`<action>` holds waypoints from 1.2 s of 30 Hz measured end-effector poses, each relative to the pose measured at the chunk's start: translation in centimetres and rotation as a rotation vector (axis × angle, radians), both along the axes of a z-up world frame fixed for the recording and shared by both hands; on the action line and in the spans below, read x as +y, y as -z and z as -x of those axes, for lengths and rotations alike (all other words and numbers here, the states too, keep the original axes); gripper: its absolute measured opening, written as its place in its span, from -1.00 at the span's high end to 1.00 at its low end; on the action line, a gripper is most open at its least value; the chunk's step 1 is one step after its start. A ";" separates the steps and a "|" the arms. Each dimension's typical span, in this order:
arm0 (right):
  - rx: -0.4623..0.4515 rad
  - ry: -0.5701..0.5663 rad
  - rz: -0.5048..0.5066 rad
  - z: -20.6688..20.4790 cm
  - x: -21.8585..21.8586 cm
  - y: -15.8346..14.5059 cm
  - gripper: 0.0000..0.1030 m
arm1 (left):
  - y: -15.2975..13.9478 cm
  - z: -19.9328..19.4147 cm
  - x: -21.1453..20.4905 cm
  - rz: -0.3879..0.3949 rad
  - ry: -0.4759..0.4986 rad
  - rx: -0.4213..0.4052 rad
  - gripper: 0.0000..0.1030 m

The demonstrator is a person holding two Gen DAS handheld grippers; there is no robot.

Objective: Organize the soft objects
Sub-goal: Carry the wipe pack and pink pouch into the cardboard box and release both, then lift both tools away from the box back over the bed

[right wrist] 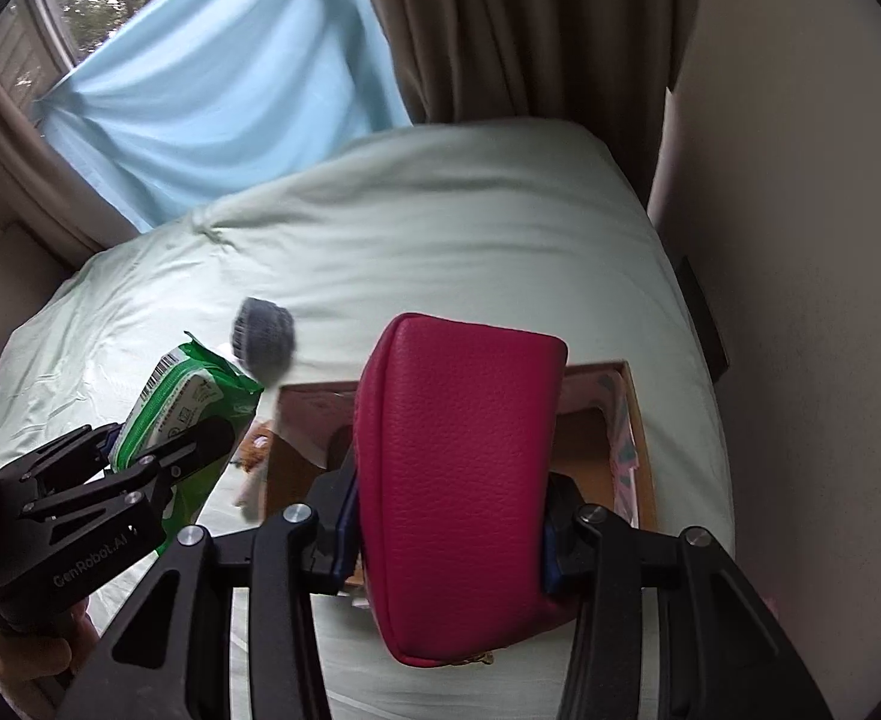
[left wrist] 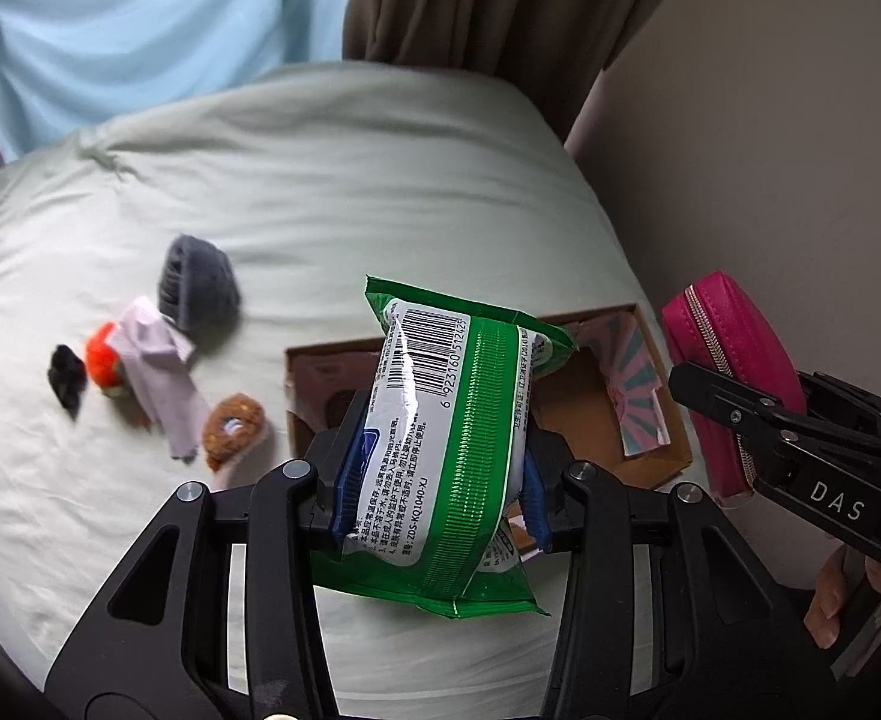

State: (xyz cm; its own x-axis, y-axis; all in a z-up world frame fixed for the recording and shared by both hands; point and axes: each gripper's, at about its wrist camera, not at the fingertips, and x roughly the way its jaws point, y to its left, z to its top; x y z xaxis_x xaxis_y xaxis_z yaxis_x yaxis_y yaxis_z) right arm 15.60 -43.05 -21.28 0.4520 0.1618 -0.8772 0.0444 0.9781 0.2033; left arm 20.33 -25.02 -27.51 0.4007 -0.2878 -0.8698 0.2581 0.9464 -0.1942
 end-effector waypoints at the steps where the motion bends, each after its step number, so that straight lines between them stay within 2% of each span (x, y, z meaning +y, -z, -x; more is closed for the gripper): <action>1: 0.014 0.005 -0.004 -0.4 -0.4 0.8 0.19 | 0.8 -0.3 -0.5 -0.008 0.001 0.014 0.24; 11: 0.152 0.006 -0.022 -3.9 -1.4 9.6 0.19 | 10.8 -2.9 -3.3 -0.091 0.023 0.171 0.25; 16: 0.184 0.013 -0.054 -4.5 -1.6 11.9 0.19 | 13.0 -2.7 -3.6 -0.119 0.024 0.222 0.26; 18: 0.196 0.014 -0.056 -4.6 -1.6 12.4 0.16 | 12.7 -2.6 -3.8 -0.131 0.026 0.213 0.25; 19: 0.206 0.015 -0.055 -4.7 -1.7 12.6 0.13 | 12.5 -2.6 -3.8 -0.132 0.025 0.203 0.14; 20: 0.218 0.020 -0.055 -4.8 -1.8 12.9 0.10 | 12.2 -2.6 -3.9 -0.131 0.031 0.198 -0.32; 21: 0.222 0.029 -0.057 -4.8 -2.1 13.0 -0.11 | 11.9 -2.7 -4.0 -0.148 0.035 0.194 -0.70; 22: 0.225 0.045 -0.066 -4.8 -2.5 13.0 -0.63 | 11.5 -2.5 -4.0 -0.177 0.036 0.181 -0.99; 23: 0.222 0.057 -0.076 -4.7 -2.8 13.0 -0.91 | 11.1 -2.4 -3.9 -0.203 0.038 0.154 -0.99; 24: 0.214 0.067 -0.085 -4.6 -3.1 13.0 -1.00 | 11.0 -2.3 -4.0 -0.223 0.050 0.153 -0.99; 32: 0.209 0.071 -0.075 -3.0 -3.9 12.1 -1.00 | 9.8 -2.0 -2.6 -0.182 0.054 0.162 -0.99; 36: 0.187 0.057 -0.064 -2.5 -3.4 10.8 -1.00 | 7.8 -1.0 -2.4 -0.162 0.049 0.143 -0.99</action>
State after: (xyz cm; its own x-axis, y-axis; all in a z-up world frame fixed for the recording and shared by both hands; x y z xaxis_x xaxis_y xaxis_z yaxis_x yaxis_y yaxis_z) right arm 18.14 -46.45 -32.06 0.2922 0.1986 -0.9355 0.1421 0.9583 0.2478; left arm 21.37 -27.46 -35.30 0.2592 -0.1560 -0.9532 0.2853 0.9552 -0.0787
